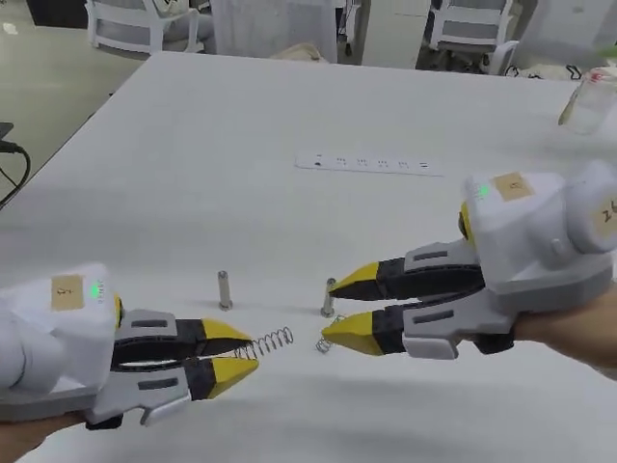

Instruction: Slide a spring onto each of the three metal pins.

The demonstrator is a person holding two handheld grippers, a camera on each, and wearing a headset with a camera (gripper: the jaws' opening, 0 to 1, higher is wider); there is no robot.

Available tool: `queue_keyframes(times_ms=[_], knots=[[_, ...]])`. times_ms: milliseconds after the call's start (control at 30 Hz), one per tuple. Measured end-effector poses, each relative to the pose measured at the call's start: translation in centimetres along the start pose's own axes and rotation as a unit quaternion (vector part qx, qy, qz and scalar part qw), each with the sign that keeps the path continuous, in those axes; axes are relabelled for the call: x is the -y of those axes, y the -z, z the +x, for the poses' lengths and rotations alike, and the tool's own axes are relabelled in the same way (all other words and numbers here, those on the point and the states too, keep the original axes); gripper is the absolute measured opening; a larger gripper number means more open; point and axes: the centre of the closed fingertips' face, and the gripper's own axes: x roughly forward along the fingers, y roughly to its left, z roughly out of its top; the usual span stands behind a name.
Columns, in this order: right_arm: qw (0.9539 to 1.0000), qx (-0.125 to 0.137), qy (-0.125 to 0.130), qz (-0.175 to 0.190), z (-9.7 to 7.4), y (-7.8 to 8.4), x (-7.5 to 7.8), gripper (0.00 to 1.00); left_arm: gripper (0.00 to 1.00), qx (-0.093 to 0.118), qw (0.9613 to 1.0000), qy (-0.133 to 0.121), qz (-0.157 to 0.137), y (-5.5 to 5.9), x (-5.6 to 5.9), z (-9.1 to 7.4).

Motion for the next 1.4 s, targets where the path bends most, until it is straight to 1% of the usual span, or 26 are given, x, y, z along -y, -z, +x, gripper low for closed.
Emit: queue_keyframes(times_ms=[33, 233, 267, 367, 500, 567, 700, 733, 833, 933, 1000, 1233, 1400], knots=[[1.0000, 0.000, -0.005, 0.000, 0.2, 0.0, -0.2, 0.22, 0.03, 0.006, 1.0000, 0.006, 0.005, -0.5, 0.4, -0.1], [0.9993, 0.002, -0.035, 0.008, 0.5, 0.1, -1.3, 0.21, 0.03, 0.026, 0.9991, 0.027, 0.022, -2.4, 1.7, -0.4], [0.9989, 0.007, -0.044, 0.014, 0.5, 0.0, -1.6, 0.21, 0.03, 0.029, 0.9988, 0.031, 0.025, -2.8, 1.9, -0.5], [0.9977, 0.022, -0.059, 0.025, 0.3, -0.6, -2.0, 0.21, 0.03, 0.045, 0.9977, 0.043, 0.027, -3.8, 2.5, -0.7], [0.9950, 0.039, -0.084, 0.036, 0.2, -1.4, -3.0, 0.19, 0.03, 0.058, 0.9966, 0.048, 0.033, -4.8, 2.8, -0.8], [0.9947, 0.042, -0.086, 0.036, 0.2, -1.6, -3.1, 0.18, 0.03, 0.063, 0.9962, 0.050, 0.034, -5.1, 2.9, -0.8], [0.9918, 0.055, -0.105, 0.046, 0.2, -2.2, -3.9, 0.17, 0.03, 0.070, 0.9955, 0.052, 0.037, -5.5, 3.0, -0.8], [0.9917, 0.054, -0.106, 0.047, 0.2, -2.2, -3.9, 0.17, 0.03, 0.073, 0.9952, 0.054, 0.037, -5.6, 3.1, -0.8], [0.9897, 0.063, -0.116, 0.055, 0.1, -2.6, -4.2, 0.17, 0.03, 0.082, 0.9943, 0.057, 0.038, -6.1, 3.3, -0.9], [0.9878, 0.068, -0.126, 0.061, 0.0, -2.8, -4.5, 0.16, 0.03, 0.085, 0.9937, 0.060, 0.040, -6.4, 3.6, -0.9], [0.9873, 0.068, -0.129, 0.064, -0.1, -2.8, -4.5, 0.14, 0.03, 0.089, 0.9932, 0.063, 0.041, -6.7, 3.7, -1.0], [0.9854, 0.068, -0.138, 0.074, -0.1, -2.7, -4.7, 0.12, 0.03, 0.092, 0.9927, 0.067, 0.040, -6.8, 4.1, -0.9], [0.9846, 0.063, -0.143, 0.078, 0.0, -2.6, -4.9, 0.09, 0.02, 0.090, 0.9930, 0.066, 0.040, -6.7, 4.1, -0.8]])
